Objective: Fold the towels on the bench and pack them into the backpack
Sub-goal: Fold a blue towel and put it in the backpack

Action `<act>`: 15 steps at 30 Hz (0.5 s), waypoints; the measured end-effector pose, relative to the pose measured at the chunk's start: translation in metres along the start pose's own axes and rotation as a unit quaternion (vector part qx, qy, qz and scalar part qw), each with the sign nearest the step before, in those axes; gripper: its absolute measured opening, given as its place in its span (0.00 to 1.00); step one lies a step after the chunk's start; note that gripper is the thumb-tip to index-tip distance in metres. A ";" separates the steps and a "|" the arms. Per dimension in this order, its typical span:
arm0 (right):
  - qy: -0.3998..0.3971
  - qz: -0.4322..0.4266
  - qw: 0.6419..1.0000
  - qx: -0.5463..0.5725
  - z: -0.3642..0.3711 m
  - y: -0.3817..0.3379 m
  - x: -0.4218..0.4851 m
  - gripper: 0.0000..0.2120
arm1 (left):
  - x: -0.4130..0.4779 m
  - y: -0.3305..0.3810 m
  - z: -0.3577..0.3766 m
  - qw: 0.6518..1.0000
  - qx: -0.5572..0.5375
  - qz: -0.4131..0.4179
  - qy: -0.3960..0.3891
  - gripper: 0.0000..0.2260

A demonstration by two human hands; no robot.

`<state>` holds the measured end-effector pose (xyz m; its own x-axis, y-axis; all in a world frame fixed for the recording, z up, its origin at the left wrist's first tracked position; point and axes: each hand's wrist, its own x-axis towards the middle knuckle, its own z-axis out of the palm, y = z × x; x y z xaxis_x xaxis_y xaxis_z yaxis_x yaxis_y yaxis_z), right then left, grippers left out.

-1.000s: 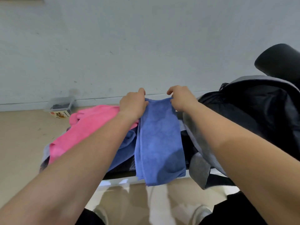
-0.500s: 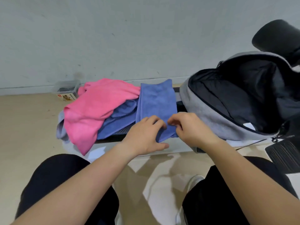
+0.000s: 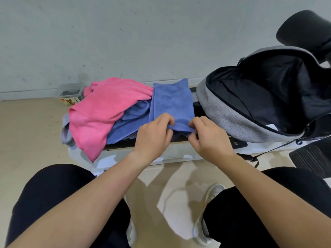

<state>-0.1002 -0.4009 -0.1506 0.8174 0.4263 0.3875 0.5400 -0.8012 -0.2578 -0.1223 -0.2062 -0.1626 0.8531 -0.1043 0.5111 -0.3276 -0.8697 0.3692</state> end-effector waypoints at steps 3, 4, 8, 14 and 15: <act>-0.006 -0.025 0.999 0.023 0.001 -0.003 0.000 0.08 | 0.003 0.001 -0.002 0.999 -0.046 -0.027 0.003 0.08; -0.016 -0.024 0.999 0.026 0.002 -0.003 0.000 0.10 | 0.004 0.001 -0.003 0.998 -0.059 -0.030 0.004 0.09; -0.026 0.034 0.999 0.011 0.004 -0.005 -0.003 0.08 | 0.005 0.001 -0.007 0.999 -0.044 -0.021 -0.001 0.10; -0.042 0.108 0.993 -0.024 -0.003 -0.012 -0.006 0.11 | 0.004 -0.003 -0.007 1.000 0.023 0.006 -0.011 0.11; -0.056 0.106 0.992 -0.027 -0.003 -0.012 -0.007 0.11 | 0.004 -0.005 -0.008 0.999 0.030 0.012 -0.021 0.11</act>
<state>-0.1130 -0.3952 -0.1477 0.9307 0.2868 0.2270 0.3436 -0.8982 -0.2742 -0.1210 -0.1988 -0.1563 0.8624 -0.1441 0.4854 -0.3239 -0.8937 0.3103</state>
